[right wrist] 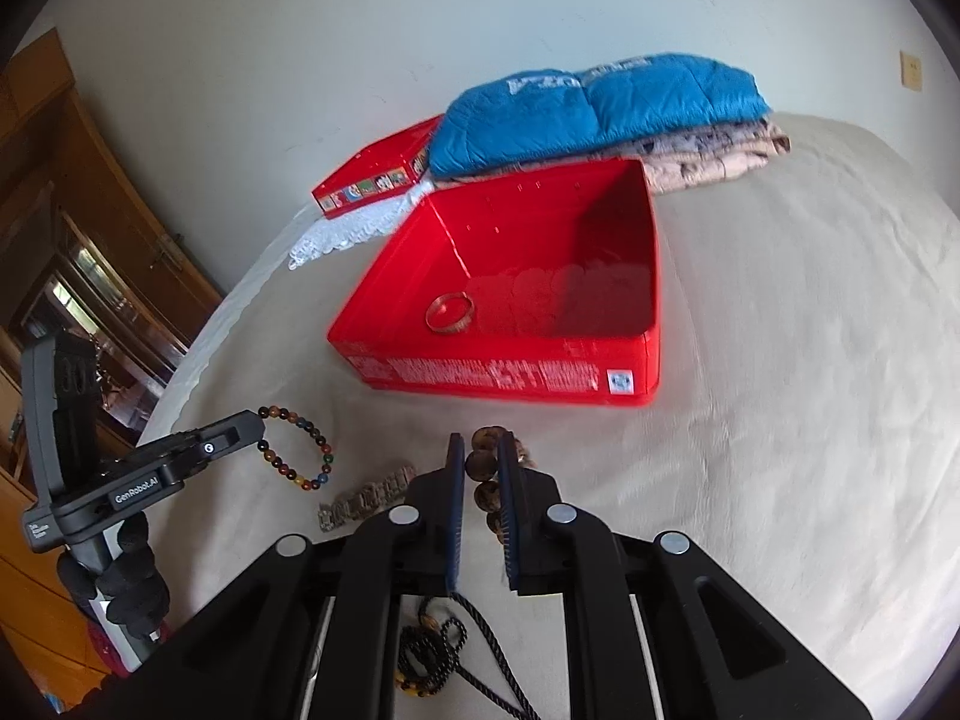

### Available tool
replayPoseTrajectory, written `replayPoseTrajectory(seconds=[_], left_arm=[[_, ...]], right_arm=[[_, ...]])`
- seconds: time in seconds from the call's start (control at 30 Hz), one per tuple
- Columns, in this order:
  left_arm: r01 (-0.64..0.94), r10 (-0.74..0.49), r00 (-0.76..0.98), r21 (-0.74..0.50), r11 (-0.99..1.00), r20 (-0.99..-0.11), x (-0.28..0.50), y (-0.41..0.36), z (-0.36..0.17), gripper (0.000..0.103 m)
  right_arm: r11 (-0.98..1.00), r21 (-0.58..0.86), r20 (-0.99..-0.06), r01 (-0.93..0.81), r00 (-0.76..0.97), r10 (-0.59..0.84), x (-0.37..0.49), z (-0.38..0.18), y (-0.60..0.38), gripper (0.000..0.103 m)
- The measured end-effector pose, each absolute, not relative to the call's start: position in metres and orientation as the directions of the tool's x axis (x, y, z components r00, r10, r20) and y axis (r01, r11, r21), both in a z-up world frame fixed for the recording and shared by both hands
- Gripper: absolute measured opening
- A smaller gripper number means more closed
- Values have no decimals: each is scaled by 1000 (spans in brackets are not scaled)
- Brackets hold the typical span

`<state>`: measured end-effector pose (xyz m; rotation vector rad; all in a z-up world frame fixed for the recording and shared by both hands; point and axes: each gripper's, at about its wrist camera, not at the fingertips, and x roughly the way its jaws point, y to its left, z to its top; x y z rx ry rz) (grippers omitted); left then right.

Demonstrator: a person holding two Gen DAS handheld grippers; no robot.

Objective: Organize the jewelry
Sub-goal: 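Carry both bracelets into the red box and open both tools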

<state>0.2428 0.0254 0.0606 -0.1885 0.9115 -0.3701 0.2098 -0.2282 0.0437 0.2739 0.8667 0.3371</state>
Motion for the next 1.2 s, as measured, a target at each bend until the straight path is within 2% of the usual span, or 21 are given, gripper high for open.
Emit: replayPoseTrajectory(seconds=[0.17,0.47,0.63,0.77,0.9,1.0,1.07,1.13,1.2], left_arm=[[253,-376,582,-278,927,-722,253,10,84,6],[268,-402,632,-299,916,-663,298,-22,116,6],[229,-391,648,-322,919,-654,343,-30,103,6],[200,-390,614,-343,918,-686,375,-31,76,6],[186,-371,570,-324,928,-733,394,-32,49,6],[164,-357,550,-321,933,-755,402,-28,38,7],[151,-344,545,-315,937,-765,403,-25,35,17],[140,-341,547,-319,938,-765,401,-23,35,42],[138,-334,561,-313,940,-757,398,-21,38,44]], right_arm=[[912,359,-672,-199,622,401,225,67,-226,10],[923,336,-620,-190,693,368,271,95,-223,10],[937,323,-630,-130,710,316,309,78,-229,10],[945,310,-658,-103,694,292,334,56,-230,10],[928,332,-668,-167,653,357,346,39,-216,10],[939,303,-687,-160,646,332,352,30,-214,11],[944,300,-706,-138,633,317,358,23,-217,12],[950,290,-717,-112,632,294,360,20,-223,14],[955,281,-717,-100,640,278,357,21,-228,14]])
